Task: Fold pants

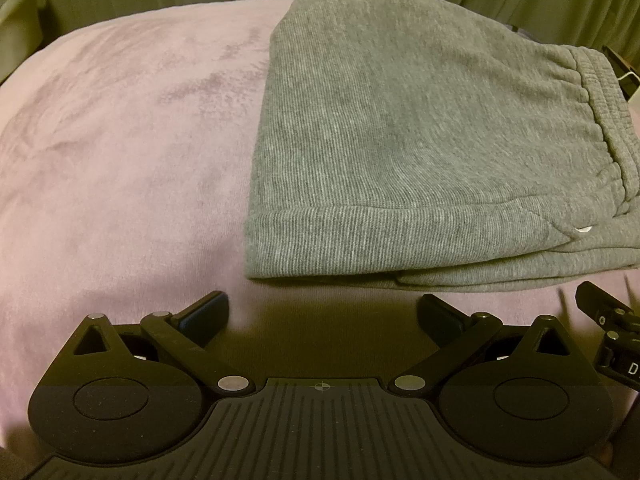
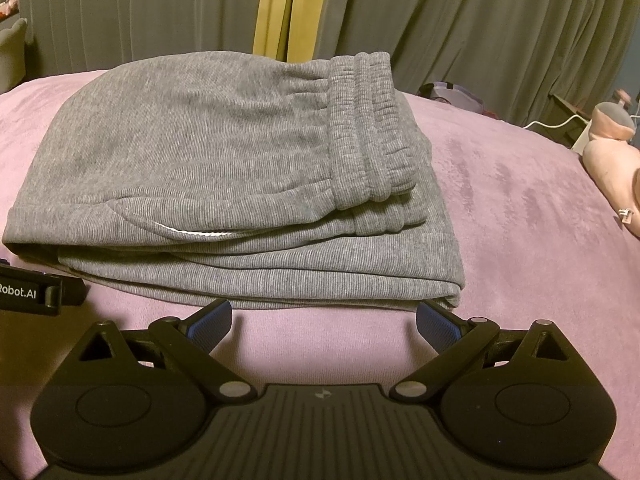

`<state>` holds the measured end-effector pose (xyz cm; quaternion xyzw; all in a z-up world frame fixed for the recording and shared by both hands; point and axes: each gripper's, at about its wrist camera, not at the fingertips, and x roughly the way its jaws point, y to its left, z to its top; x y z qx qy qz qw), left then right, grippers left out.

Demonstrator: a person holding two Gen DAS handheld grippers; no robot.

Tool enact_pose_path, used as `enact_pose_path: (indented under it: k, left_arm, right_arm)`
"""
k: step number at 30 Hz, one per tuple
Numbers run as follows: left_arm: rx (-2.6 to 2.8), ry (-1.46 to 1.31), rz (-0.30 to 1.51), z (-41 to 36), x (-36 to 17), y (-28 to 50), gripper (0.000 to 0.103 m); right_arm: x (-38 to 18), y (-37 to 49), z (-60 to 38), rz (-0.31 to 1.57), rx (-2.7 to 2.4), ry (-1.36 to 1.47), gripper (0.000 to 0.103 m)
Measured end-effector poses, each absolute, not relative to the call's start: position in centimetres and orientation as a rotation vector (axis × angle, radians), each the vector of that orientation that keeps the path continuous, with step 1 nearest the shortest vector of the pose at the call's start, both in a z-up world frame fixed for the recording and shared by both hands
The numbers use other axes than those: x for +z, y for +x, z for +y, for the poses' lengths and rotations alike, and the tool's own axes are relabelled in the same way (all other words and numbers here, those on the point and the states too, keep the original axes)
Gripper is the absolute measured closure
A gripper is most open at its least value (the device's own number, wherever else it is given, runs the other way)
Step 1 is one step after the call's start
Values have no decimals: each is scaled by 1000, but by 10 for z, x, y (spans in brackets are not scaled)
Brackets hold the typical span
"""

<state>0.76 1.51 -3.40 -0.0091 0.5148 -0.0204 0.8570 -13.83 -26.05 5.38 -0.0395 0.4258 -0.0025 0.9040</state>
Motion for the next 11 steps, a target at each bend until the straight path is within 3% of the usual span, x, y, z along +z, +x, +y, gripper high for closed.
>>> enact_pose_path:
  k: [11]
  left_arm:
    - [-43, -30, 1078, 16, -35, 7, 0]
  right_arm:
    - [54, -138, -260, 880, -5, -83, 4]
